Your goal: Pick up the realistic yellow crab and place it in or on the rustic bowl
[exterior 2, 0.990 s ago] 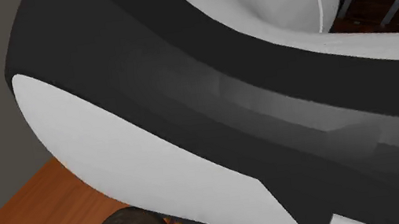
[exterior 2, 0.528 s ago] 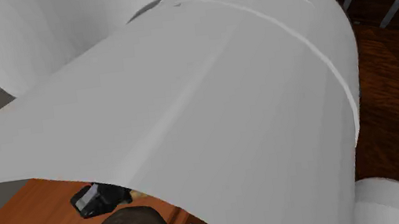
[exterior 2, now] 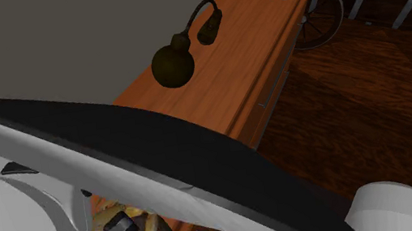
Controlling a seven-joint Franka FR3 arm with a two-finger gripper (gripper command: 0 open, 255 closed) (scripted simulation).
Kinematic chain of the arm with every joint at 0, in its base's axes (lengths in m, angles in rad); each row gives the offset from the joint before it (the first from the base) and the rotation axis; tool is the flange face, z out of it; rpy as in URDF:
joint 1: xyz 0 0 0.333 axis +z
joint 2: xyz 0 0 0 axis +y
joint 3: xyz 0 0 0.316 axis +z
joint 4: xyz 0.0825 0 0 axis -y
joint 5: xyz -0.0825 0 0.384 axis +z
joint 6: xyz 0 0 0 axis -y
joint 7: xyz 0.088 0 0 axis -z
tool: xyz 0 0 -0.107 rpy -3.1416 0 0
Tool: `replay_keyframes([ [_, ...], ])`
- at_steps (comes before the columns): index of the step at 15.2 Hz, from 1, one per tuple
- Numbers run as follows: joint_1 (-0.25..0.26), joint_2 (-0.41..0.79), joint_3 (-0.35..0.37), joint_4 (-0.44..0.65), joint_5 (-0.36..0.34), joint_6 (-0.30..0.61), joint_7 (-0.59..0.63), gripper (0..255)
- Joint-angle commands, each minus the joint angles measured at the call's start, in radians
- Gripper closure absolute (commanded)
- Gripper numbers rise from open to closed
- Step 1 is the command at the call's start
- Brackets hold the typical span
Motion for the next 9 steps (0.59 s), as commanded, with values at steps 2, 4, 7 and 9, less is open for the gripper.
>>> replay_keyframes([
  [2, 0.017, 0.012, 0.055, 0.012, 0.026, 0.01, 0.056, 255],
  [4, 0.02, 0.011, 0.062, -0.015, 0.033, 0.036, 0.054, 255],
  [7, 0.025, 0.013, 0.072, -0.053, 0.043, 0.076, 0.052, 255],
  [9, 0.028, 0.015, 0.08, -0.078, 0.05, 0.103, 0.051, 255],
])
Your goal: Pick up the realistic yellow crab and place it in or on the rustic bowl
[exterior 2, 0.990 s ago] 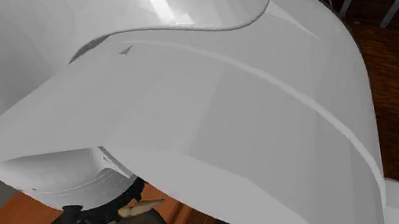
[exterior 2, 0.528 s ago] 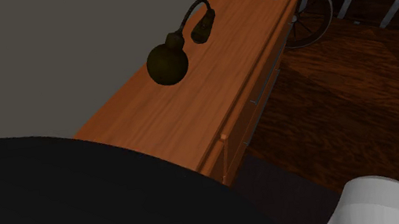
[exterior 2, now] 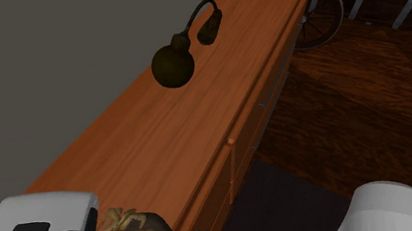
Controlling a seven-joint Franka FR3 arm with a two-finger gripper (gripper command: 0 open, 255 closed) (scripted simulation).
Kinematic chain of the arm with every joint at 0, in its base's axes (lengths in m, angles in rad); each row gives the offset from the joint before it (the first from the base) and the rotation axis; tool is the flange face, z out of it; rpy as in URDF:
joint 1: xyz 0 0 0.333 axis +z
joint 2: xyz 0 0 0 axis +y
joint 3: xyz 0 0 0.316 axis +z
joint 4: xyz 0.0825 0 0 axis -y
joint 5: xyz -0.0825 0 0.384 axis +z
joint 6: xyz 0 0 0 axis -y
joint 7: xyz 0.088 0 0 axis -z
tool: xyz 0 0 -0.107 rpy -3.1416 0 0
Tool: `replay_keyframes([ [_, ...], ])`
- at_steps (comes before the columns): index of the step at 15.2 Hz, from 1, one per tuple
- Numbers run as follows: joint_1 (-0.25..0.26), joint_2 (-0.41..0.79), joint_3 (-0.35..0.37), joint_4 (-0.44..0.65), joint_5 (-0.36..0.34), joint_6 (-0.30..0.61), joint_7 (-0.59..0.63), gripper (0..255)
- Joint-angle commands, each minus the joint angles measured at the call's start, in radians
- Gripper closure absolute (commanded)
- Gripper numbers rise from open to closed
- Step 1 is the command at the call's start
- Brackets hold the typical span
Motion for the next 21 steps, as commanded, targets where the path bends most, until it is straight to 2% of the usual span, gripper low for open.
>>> replay_keyframes([
  [1, 0.003, 0.006, 0.009, -0.025, 0.008, 0.031, -0.001, 255],
  [9, 0.015, 0.031, 0.042, -0.118, 0.039, 0.149, -0.007, 255],
  [16, 0.015, 0.031, 0.042, -0.118, 0.039, 0.149, -0.007, 255],
  [17, 0.015, 0.031, 0.042, -0.118, 0.039, 0.149, -0.007, 0],
  [21, 0.015, 0.031, 0.042, -0.118, 0.039, 0.149, -0.007, 0],
])
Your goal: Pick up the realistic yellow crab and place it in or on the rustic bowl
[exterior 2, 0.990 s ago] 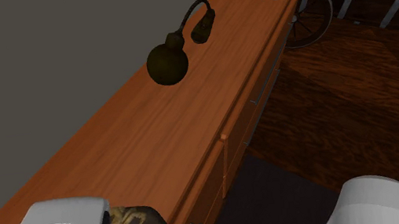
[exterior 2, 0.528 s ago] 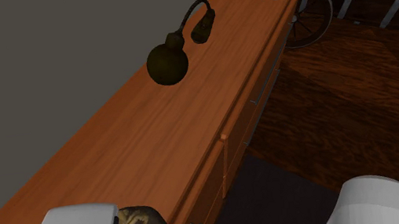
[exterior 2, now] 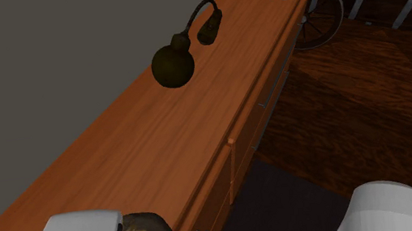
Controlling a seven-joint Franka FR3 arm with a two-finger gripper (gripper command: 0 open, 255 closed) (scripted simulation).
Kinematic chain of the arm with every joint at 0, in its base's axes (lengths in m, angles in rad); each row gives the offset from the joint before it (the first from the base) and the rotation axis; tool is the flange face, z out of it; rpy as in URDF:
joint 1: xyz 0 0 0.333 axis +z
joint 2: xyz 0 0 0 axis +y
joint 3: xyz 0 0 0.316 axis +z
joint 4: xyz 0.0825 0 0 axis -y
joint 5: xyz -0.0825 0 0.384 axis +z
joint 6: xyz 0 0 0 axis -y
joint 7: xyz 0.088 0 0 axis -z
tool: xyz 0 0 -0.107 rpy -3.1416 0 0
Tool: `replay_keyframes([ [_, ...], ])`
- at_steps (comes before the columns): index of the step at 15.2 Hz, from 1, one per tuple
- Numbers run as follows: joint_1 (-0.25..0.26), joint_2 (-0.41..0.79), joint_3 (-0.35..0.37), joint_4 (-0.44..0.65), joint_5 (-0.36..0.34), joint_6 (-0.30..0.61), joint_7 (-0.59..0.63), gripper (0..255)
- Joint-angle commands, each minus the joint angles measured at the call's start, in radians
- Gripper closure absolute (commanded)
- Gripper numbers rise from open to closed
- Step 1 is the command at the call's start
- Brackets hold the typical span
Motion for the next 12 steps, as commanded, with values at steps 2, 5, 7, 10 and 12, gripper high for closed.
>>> replay_keyframes([
  [2, 0.0, -0.021, -0.013, 0.02, -0.008, -0.041, 0.001, 0],
  [5, -0.002, -0.066, -0.046, 0.085, -0.032, -0.151, 0.006, 0],
  [7, -0.002, -0.066, -0.046, 0.084, -0.032, -0.151, 0.006, 0],
  [10, -0.002, -0.066, -0.046, 0.085, -0.032, -0.151, 0.006, 0],
  [12, -0.002, -0.066, -0.046, 0.085, -0.032, -0.151, 0.006, 0],
])
